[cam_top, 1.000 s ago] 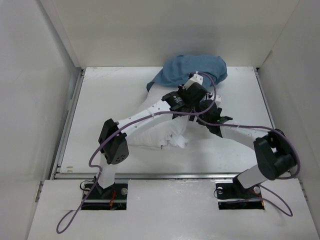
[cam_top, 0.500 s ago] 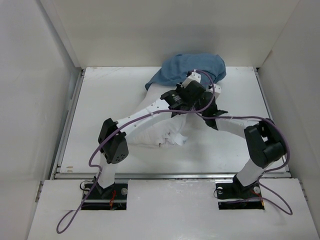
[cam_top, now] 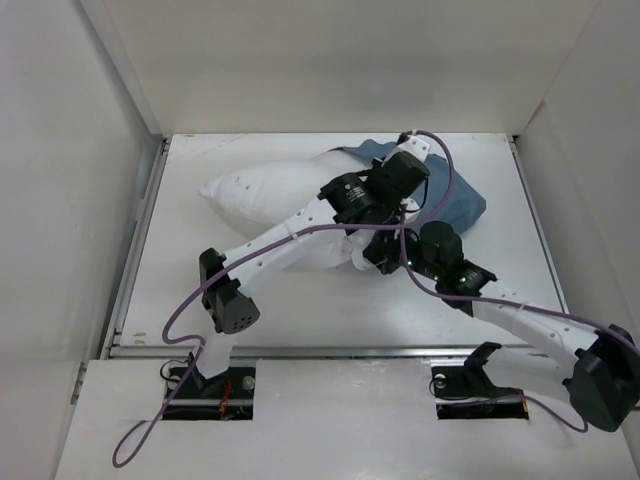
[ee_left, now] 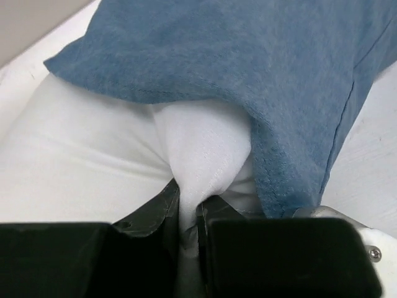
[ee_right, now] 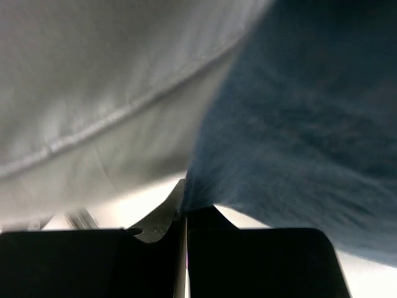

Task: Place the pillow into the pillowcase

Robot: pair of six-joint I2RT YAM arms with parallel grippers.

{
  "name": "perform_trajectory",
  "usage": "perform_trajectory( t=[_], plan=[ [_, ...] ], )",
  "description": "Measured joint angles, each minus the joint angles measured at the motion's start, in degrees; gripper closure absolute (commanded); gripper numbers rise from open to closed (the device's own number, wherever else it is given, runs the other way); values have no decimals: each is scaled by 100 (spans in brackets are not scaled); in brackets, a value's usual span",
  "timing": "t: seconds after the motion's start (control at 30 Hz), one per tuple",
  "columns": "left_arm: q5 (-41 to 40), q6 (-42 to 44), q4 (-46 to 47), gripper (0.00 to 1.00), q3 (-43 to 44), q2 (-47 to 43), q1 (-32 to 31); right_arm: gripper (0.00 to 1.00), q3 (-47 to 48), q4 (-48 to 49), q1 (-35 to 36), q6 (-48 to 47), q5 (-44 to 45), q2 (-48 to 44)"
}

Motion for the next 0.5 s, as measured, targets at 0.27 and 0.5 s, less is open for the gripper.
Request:
perform_trajectory(
  t=[0.27,0.5],
  plan=[
    [162,-407,72,100,-787,-127,164,97,-70,-289,0,-179,-28,323],
    [560,-992,269,92,-1137,-308,24,38,-337,-789,61,9,-83,-358]
  ],
)
